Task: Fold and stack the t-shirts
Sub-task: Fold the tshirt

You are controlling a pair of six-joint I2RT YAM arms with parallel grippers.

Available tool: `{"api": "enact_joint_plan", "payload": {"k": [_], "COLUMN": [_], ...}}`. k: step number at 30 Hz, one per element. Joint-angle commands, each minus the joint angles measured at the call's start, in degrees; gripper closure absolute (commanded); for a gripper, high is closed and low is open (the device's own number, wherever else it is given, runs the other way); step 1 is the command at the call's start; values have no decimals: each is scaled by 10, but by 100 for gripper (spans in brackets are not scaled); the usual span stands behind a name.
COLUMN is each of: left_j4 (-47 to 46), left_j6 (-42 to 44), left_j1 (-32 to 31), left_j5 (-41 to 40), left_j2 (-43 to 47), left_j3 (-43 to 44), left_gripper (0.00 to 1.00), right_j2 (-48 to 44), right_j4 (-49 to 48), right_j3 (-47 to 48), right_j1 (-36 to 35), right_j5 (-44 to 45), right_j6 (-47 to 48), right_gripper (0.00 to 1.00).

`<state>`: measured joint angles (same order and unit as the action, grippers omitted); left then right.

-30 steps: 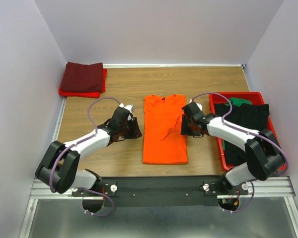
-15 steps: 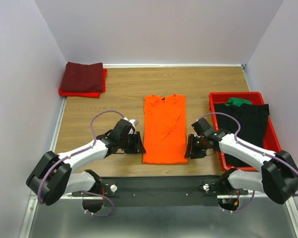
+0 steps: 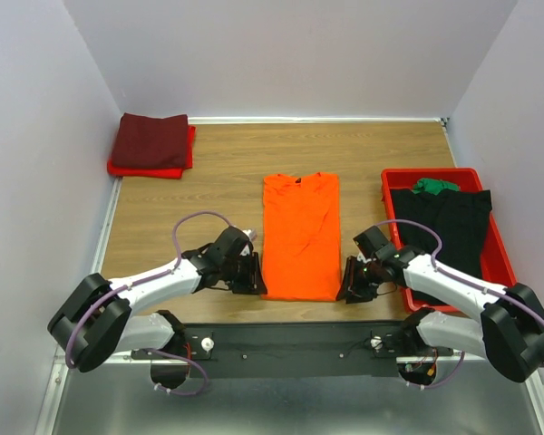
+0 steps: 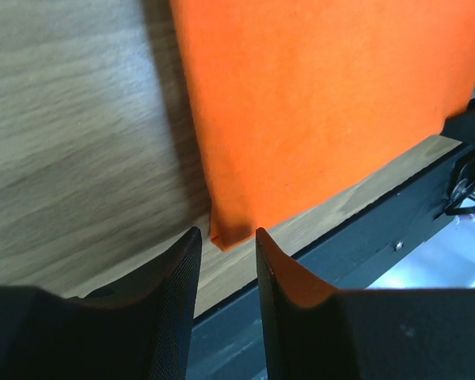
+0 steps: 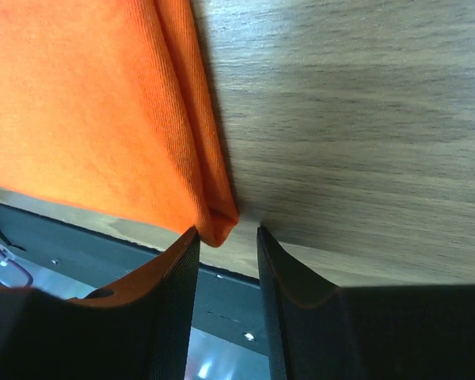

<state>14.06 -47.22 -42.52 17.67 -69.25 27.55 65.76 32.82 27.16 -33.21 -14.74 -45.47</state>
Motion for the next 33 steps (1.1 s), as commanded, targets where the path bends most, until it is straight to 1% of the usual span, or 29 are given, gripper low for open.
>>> {"api": "enact_joint_plan", "payload": {"k": [1, 7, 14, 18, 24, 25, 29, 31, 33], "left_j4": [32, 41, -3, -11, -33, -33, -37, -44, -46], "left_j6": [-13, -20, -19, -17, -17, -16, -15, -16, -17], "left_j1": [-6, -9, -11, -10, -11, -12, -12, -18, -20], "left_j5": [-4, -13, -7, -11, -2, -1, 1, 3, 3], "left_j2": [2, 5, -11, -13, -39, -40, -50, -62, -64], "left_j3": [0, -3, 3, -1, -11, -12, -13, -11, -14], "left_gripper": [59, 61, 62, 62, 63, 63, 66, 69, 69], "right_j2": [-5, -18, -19, -15, -5, -5, -1, 5, 4], "right_j4": [7, 1, -20, -31, -41, -42, -49, -57, -59], "right_j3": [-18, -4, 1, -3, -3, -3, -5, -9, -11], "right_j1": [-5, -5, -5, -5, -5, -5, -5, -5, -5], "right_j5": [11, 48, 67, 64, 60, 60, 56, 40, 38], "right_j6": [-13, -33, -41, -42, -41, -40, -39, -36, -36], "right_gripper": [58, 57, 57, 57, 59, 60, 63, 63, 63]}}
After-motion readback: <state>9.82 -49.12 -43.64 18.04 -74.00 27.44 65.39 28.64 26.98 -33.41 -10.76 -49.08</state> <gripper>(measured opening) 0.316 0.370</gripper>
